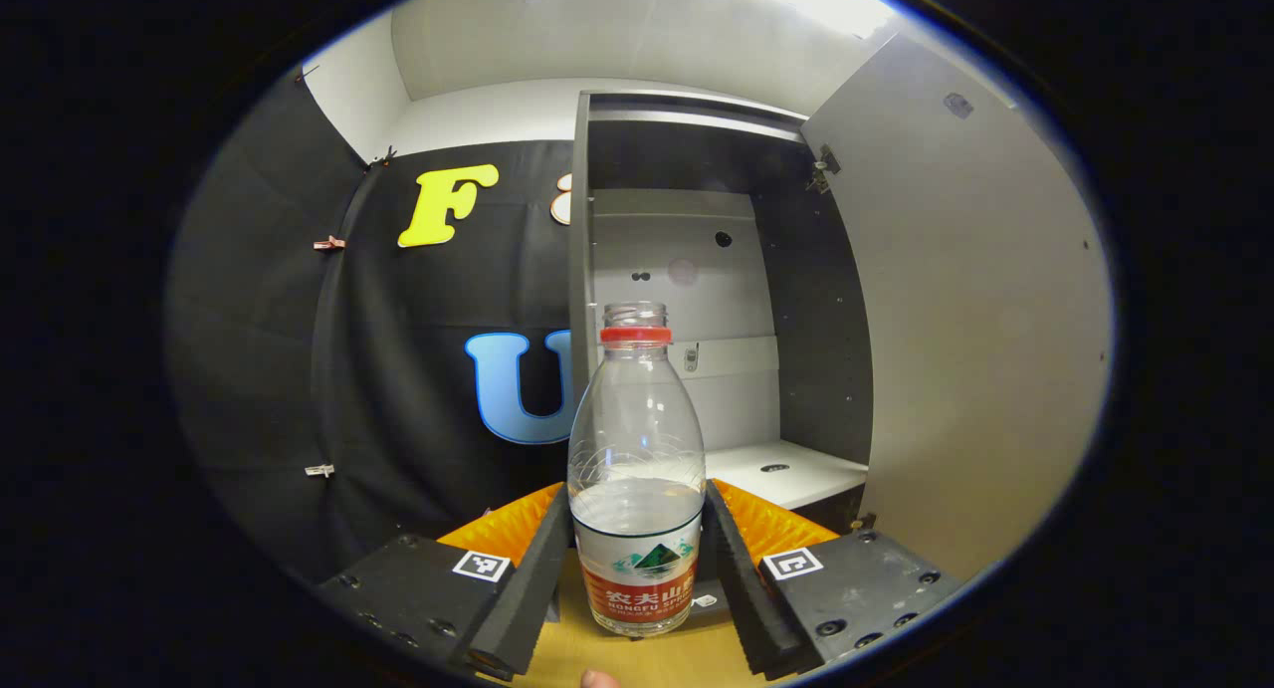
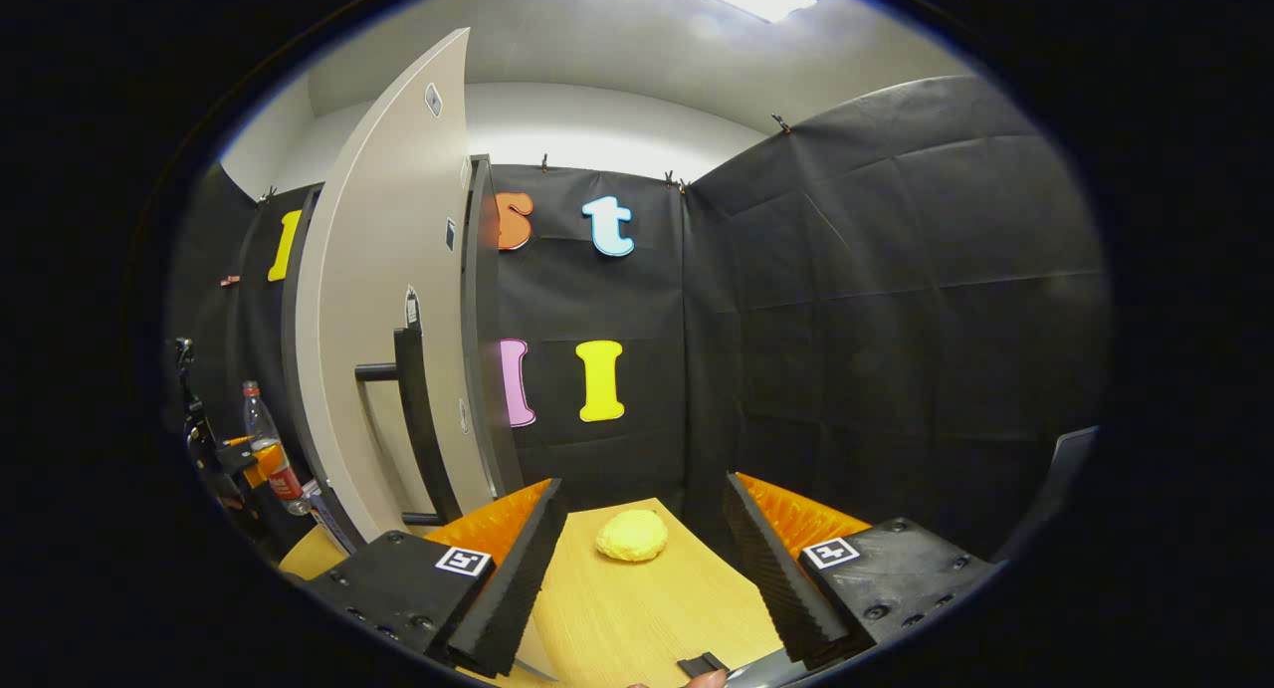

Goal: Open the cabinet door with the right hand, grasp the bottle in the cabinet with the left hand and place it on the coaster, then close the cabinet door with the right hand.

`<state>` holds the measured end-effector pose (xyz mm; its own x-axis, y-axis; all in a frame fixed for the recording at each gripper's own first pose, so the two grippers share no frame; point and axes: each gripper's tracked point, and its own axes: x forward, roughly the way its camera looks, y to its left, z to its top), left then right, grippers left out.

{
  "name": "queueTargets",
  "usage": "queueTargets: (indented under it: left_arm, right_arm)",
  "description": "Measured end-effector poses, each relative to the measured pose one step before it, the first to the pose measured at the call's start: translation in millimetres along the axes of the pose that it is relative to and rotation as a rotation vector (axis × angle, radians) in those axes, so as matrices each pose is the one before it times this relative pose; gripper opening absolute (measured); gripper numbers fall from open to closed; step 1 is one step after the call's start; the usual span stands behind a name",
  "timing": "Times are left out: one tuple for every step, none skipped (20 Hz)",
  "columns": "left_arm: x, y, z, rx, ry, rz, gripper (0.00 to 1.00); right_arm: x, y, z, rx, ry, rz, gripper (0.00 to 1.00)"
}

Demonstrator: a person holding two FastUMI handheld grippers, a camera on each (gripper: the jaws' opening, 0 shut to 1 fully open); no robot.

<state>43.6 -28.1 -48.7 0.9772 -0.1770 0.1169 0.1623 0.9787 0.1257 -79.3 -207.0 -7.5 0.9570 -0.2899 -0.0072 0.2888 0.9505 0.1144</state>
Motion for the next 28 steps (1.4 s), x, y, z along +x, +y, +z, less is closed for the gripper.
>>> queueTargets:
  left_arm:
    - [-6.79, 2.47, -6.94, -0.00514, 0.00006, -0.00117, 0.77]
    - [-5.61, 1.99, -8.14, -0.01031, -0.00177, -0.00229, 0.77]
    - [-5.42, 1.15, -7.54, -0.01294, 0.00046, -0.00090, 0.77]
    - [-4.63, 2.67, -9.76, -0.01025, 0.00148, 0.00344, 0.77]
    - [-5.42, -0.16, -9.21, -0.00660, 0.00120, -0.00575, 0.77]
    - [-4.86, -0.38, -9.40, 0.00144, -0.00109, -0.00555, 0.77]
    - [-5.06, -0.78, -9.45, 0.00802, 0.00121, -0.00859, 0.77]
    - [-4.03, -0.40, -12.52, 0.00820, 0.00650, -0.00654, 0.77]
    - [-3.67, -0.22, -12.16, 0.00156, 0.00914, -0.00608, 0.78]
    - [-3.28, -2.01, -13.22, -0.00591, 0.01247, -0.01037, 0.77]
    - [-5.62, -2.22, -12.53, -0.01032, 0.00865, -0.00793, 0.77]
    - [-4.42, -3.73, -11.72, -0.01190, 0.00377, -0.01170, 0.77]
    - [-4.61, -3.12, -9.99, -0.00547, 0.00096, -0.01152, 0.77]
    - [-4.34, -0.92, -10.82, 0.00116, -0.00055, -0.00693, 0.77]
    - [-3.02, 0.97, -12.58, 0.00653, 0.00937, -0.00053, 0.77]
    - [-2.85, 1.59, -14.88, 0.00064, 0.01342, 0.00009, 0.77]
    - [-3.16, -0.77, -12.85, -0.00312, 0.00944, -0.00236, 0.77]
    - [-2.27, -2.15, -11.31, -0.00493, 0.00375, -0.00609, 0.77]
    - [-3.08, -2.43, -10.17, -0.00593, 0.00389, -0.00937, 0.77]
    - [-1.26, -1.62, -10.52, -0.00503, 0.00648, -0.01198, 0.78]
    - [-2.01, -1.48, -12.24, -0.00148, 0.01363, -0.00855, 0.78]
    - [-1.46, -0.18, -12.91, -0.00067, 0.01357, -0.00277, 0.78]
    - [-1.74, 1.44, -9.64, 0.00087, 0.00657, 0.00063, 0.77]
    - [-2.74, 2.59, -7.55, 0.00631, 0.00231, 0.00375, 0.77]
    - [-1.60, 1.55, -6.06, 0.00735, 0.00174, 0.00017, 0.77]
    - [-1.04, -1.47, -7.63, 0.00932, 0.00072, -0.00706, 0.77]
    - [-1.23, -1.91, -5.40, 0.01296, -0.00240, -0.01294, 0.77]
    - [-2.25, -2.24, -5.36, 0.01437, -0.00374, -0.01407, 0.77]
  right_arm:
    - [0.45, 0.09, -0.28, -0.00276, 0.00240, -0.00135, 0.98]
    - [0.74, 0.94, -0.69, -0.00240, 0.00149, -0.00311, 0.98]
    - [0.22, 0.19, -0.21, 0.00106, 0.00367, -0.00090, 0.98]
    - [0.41, 0.93, -0.39, 0.00257, 0.00356, -0.00145, 0.98]
    - [0.66, -0.61, 0.15, 0.00086, 0.00131, -0.00371, 0.98]
    - [1.24, -0.22, -0.51, -0.00027, -0.00022, -0.00651, 0.98]
    - [0.12, -1.11, 0.94, -0.00038, -0.00059, -0.00478, 0.98]
    - [0.64, 0.50, -0.64, -0.00069, 0.00215, -0.00376, 0.98]
    - [1.03, 0.65, -0.01, 0.00014, 0.00267, -0.00159, 0.98]
    - [0.91, 0.84, -0.15, 0.00003, 0.00186, -0.00205, 0.98]
    - [0.97, -0.46, 0.14, 0.00029, 0.00030, -0.00409, 0.98]
    - [1.28, 1.04, 0.22, 0.00216, 0.00081, -0.00072, 0.98]
    - [1.21, -0.97, 0.23, 0.00291, 0.00166, -0.00671, 0.98]
    - [1.53, -1.94, -1.03, 0.00186, 0.00260, -0.01213, 0.98]
    - [0.06, -2.86, -1.13, 0.00067, 0.00334, -0.01324, 0.98]
    - [0.78, -1.03, -1.55, -0.00204, 0.00486, -0.00969, 0.98]
    - [0.62, -1.59, -1.43, -0.00284, 0.00393, -0.00606, 0.98]
    - [0.26, -0.60, -1.85, -0.00275, 0.00569, -0.00292, 0.98]
    - [0.50, -1.67, -0.66, -0.00281, 0.00512, -0.00529, 0.98]
    - [0.55, -2.28, -1.04, -0.00031, 0.00577, -0.00733, 0.98]
    - [-0.09, -3.13, -1.52, 0.00265, 0.00727, -0.01097, 0.98]
    - [0.87, -4.75, -1.92, -0.00040, 0.00640, -0.01509, 0.98]
    - [0.42, -3.73, -1.68, -0.00195, 0.00794, -0.01076, 0.98]
    - [0.79, -0.45, -2.30, -0.00205, 0.01038, -0.00683, 0.98]
    - [-0.10, -0.60, -2.67, -0.00243, 0.01316, -0.00434, 0.98]
    - [-1.33, 0.58, -0.79, -0.00108, 0.00799, -0.00304, 0.98]
    - [-2.40, 1.27, 1.47, 0.00072, -0.00025, -0.00282, 0.98]
    - [-2.11, 2.63, 2.69, -0.00093, -0.00795, 0.00160, 0.98]
